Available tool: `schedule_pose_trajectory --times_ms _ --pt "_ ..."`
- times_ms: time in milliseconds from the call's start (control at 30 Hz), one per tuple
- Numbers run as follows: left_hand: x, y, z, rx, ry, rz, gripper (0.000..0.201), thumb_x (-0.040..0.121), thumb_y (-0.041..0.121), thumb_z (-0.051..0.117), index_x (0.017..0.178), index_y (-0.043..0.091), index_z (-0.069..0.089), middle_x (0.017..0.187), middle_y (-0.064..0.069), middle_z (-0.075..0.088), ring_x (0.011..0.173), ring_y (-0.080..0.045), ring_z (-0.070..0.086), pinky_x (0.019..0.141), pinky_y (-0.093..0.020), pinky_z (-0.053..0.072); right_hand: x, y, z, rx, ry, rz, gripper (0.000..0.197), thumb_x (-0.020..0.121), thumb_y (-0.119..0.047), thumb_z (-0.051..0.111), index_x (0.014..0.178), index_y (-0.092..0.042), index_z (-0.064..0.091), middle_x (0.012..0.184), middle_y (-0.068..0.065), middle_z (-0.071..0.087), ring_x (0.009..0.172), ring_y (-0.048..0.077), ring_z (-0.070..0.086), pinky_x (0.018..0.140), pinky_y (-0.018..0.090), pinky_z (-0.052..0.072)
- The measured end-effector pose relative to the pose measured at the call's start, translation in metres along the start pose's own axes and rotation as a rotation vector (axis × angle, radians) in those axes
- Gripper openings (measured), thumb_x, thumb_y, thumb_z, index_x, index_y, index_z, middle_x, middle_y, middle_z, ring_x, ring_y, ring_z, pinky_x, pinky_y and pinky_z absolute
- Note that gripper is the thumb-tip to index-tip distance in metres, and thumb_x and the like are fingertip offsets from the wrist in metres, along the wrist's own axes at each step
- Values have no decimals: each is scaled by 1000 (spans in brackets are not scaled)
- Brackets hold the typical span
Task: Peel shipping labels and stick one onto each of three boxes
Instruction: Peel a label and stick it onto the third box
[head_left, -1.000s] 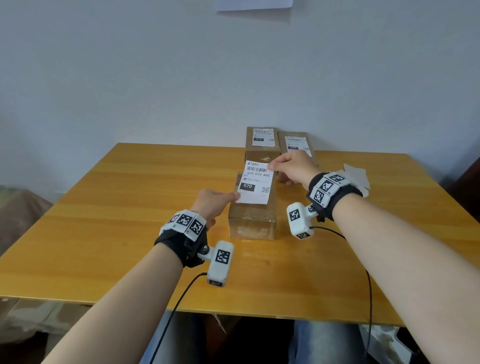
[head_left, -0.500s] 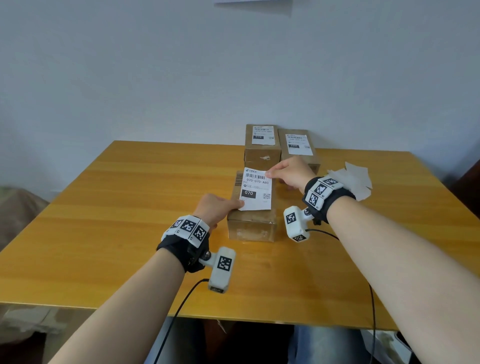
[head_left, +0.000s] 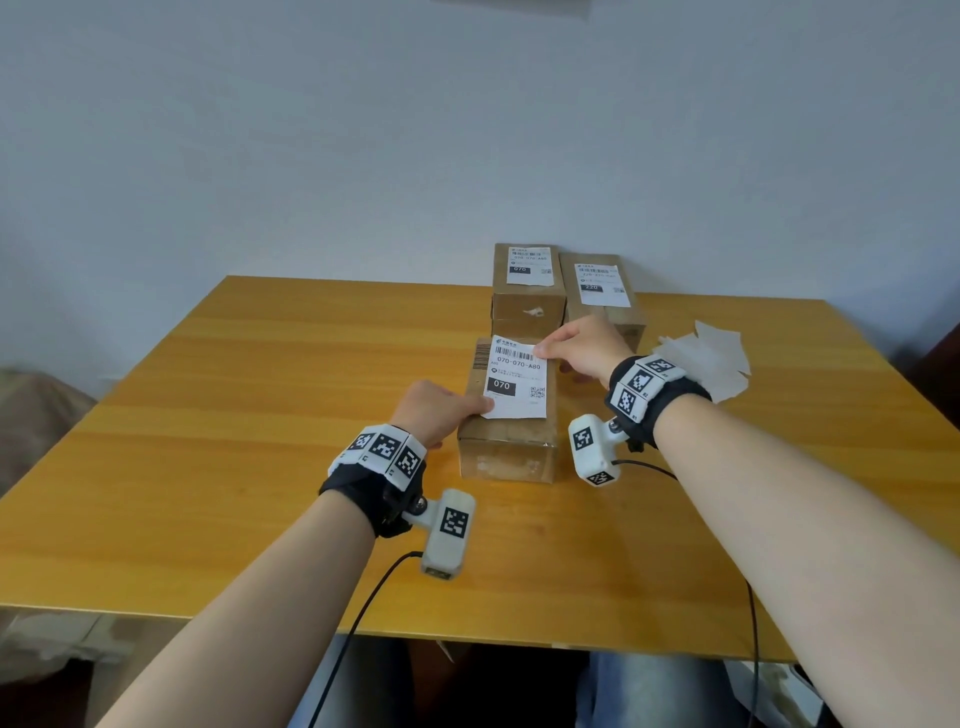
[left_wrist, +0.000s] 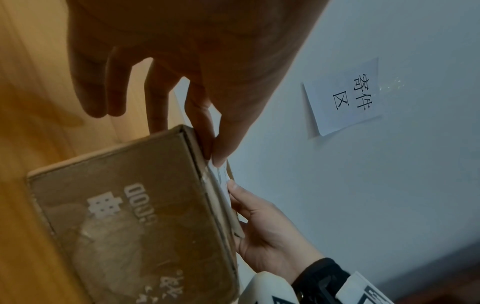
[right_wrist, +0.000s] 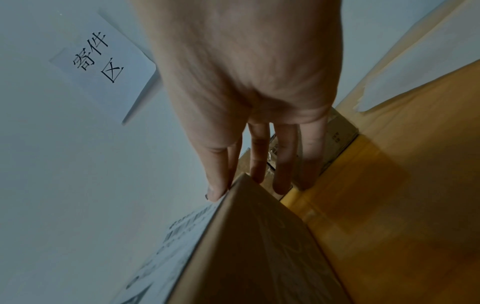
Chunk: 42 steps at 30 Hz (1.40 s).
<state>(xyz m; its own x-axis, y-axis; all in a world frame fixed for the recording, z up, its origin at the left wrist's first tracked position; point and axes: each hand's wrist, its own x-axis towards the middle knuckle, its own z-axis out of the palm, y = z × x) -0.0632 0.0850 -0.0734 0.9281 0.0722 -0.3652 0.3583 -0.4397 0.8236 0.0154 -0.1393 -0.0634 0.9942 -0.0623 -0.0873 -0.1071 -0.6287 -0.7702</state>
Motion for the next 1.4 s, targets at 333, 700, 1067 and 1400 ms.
schedule_pose_trajectory --times_ms 333,700,1067,1400 --pt "7 1 -3 56 -16 -32 50 81 45 82 108 3 72 111 -9 72 104 -25 65 82 -40 54 -1 1 -1 -28 -3 -3 13 91 -32 81 94 -20 83 100 -1 77 90 24 73 74 37 60" --pt "5 9 -4 202 -34 -10 52 84 48 78 106 1 74 95 -8 69 80 -21 60 57 -27 43 -2 1 2 -35 28 -7 11 91 -30 81 92 -19 83 94 -5 77 87 25 75 69 34 59" --pt "-6 14 -6 386 -70 10 56 88 61 68 106 8 73 110 -6 75 83 -20 69 50 -25 42 -7 6 4 -18 72 -16 29 89 -35 83 108 -18 70 105 -4 70 82 19 72 59 26 50" --pt "-11 9 -13 253 -231 -86 52 89 67 64 114 21 59 109 3 72 90 -18 71 88 -44 60 -24 13 6 -33 8 -102 28 91 -38 80 110 -21 68 106 -1 70 87 14 70 55 22 55"
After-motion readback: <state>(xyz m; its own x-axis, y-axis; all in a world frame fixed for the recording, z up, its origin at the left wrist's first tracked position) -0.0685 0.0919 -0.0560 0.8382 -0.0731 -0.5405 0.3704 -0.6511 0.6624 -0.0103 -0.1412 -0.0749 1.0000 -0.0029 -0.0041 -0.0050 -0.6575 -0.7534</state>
